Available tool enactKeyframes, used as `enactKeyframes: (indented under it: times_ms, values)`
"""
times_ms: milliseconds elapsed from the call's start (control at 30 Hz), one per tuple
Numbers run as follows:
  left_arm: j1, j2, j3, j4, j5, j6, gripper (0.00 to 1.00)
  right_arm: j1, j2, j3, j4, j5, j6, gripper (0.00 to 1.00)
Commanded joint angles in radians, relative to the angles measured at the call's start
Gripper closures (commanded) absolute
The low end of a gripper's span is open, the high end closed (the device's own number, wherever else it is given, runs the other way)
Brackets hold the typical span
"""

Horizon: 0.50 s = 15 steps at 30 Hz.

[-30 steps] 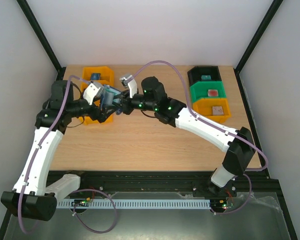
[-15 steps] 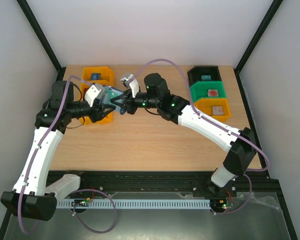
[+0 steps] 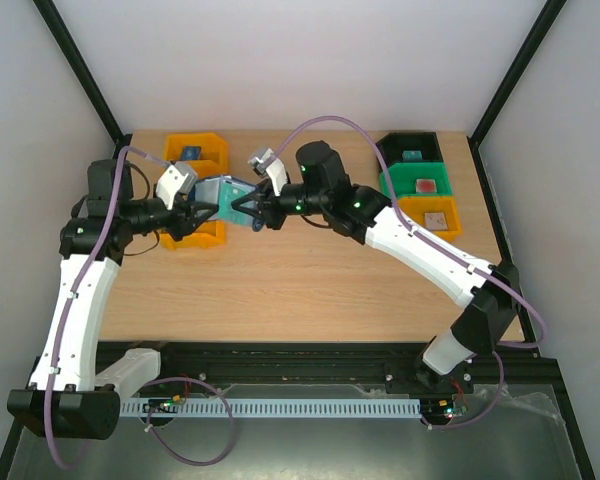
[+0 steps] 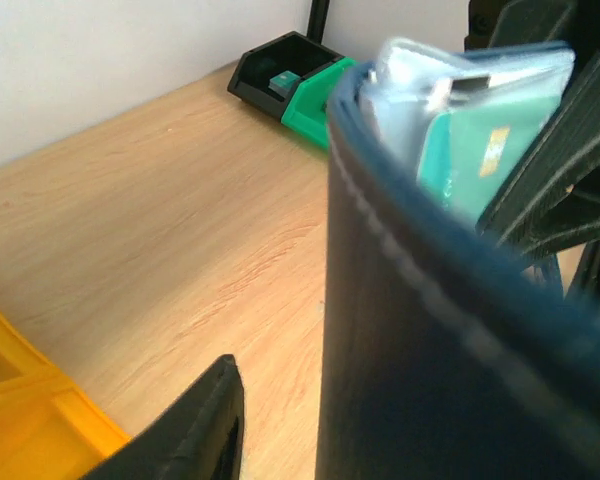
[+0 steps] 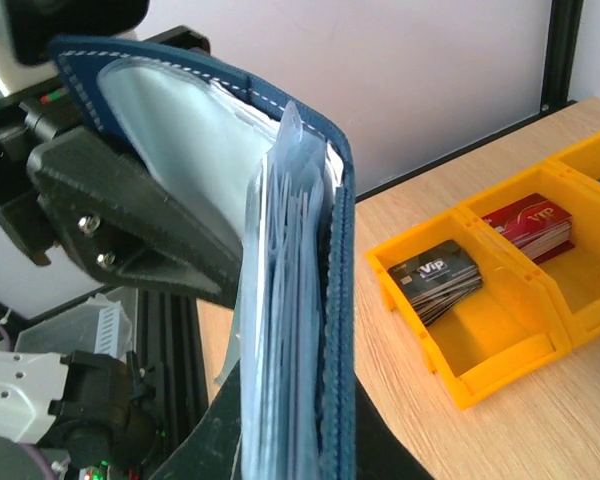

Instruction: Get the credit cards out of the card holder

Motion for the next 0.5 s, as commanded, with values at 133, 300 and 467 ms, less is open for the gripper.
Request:
enactKeyframes:
  times_ms: [133,300,467]
  values:
    - [0.033,-0.018,0.018,0.021,0.057,-0.011,0.85,-0.023,-0.063,0.004,-0.001,-0.121,0.002,0.98]
    - [0.113,-0.039,-0.070,0.202,-0.051,-0.247,0.41,-0.041,-0.011,0.041,-0.067,0.161,0.317,0.98]
    - [0.177,-0.048,-0.100,0.277,-0.272,-0.327,0.30,-0.027,-0.017,-0.030,-0.161,0.609,0.360,0.98]
